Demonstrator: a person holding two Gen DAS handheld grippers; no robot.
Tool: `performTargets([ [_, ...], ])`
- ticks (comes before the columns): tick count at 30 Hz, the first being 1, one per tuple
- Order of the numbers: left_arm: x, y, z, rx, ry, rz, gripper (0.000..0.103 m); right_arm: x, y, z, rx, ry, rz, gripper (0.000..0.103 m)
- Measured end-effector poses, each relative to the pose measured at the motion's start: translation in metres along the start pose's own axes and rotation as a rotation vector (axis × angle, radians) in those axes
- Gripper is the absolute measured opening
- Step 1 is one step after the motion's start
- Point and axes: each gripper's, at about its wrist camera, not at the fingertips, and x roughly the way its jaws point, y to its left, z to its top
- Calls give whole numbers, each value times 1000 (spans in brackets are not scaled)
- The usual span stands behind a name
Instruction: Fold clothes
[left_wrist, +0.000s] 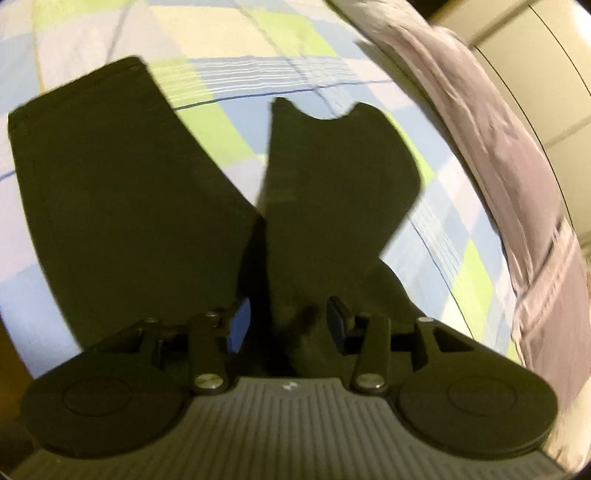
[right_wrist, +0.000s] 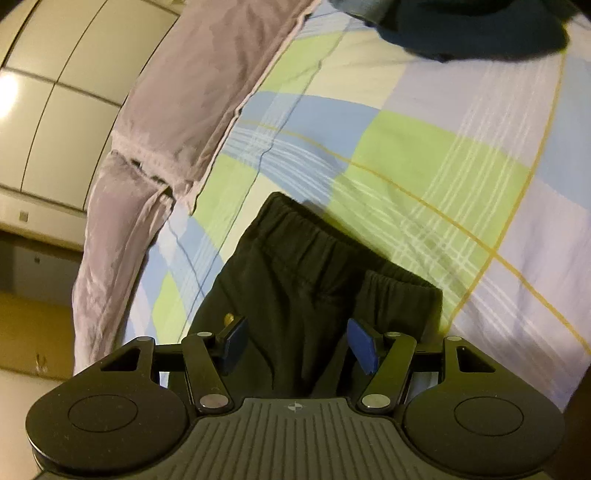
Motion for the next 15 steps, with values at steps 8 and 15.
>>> performTargets([
  [8, 22, -11, 14, 80, 5, -45, 4, 29, -20, 11, 73, -42, 45, 63],
  [15, -44, -16, 13, 261, -131, -106, 3, -2, -9, 16, -5, -155, 3, 0],
])
